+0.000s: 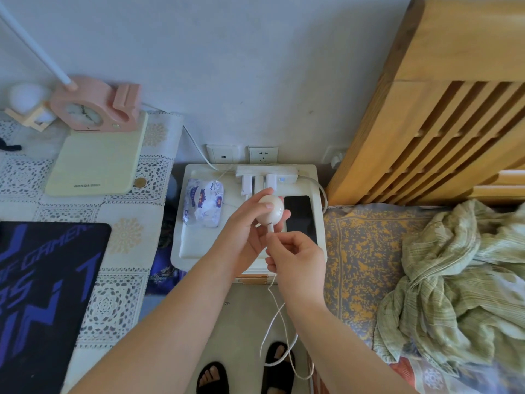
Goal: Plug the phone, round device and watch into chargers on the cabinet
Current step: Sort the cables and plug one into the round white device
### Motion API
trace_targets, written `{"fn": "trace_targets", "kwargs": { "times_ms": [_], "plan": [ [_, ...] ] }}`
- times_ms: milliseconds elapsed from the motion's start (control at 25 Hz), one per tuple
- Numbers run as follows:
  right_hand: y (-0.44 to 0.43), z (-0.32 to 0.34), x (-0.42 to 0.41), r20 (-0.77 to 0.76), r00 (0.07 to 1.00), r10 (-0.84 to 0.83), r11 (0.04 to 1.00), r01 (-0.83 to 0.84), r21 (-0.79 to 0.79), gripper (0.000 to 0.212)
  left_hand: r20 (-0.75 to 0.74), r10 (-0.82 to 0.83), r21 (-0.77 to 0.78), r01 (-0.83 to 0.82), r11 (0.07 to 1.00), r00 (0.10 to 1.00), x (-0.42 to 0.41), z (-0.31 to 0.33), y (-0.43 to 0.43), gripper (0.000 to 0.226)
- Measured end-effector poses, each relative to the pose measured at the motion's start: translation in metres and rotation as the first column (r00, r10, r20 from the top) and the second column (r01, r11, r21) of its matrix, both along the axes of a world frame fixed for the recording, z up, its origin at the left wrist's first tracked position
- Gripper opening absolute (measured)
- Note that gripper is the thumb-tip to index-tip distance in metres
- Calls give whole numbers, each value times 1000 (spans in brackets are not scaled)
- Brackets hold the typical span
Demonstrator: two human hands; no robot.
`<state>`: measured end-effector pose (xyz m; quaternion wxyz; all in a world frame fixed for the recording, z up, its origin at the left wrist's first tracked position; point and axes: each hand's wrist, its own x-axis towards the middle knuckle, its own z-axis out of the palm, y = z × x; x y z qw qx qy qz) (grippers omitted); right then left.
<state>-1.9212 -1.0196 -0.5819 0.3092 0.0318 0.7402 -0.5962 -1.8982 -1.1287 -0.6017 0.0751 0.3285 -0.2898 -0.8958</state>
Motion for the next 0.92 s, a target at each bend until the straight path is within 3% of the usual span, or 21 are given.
{"fn": "trace_targets", "kwargs": {
  "times_ms": [200, 400, 920],
  "plan": [
    [6, -3, -4, -33, 999, -34, 999, 34, 19, 7, -89, 92, 200, -73, 977, 992, -10, -4, 14, 42],
    [10, -8, -6, 2, 999, -54, 998, 54, 15, 7, -99, 162, 322, -123, 939, 982, -15, -3, 21, 27],
    [8, -19, -8, 28, 997, -66, 998, 66, 2, 6, -60, 153, 344, -123, 931, 987, -20, -14, 21, 31]
  ]
}}
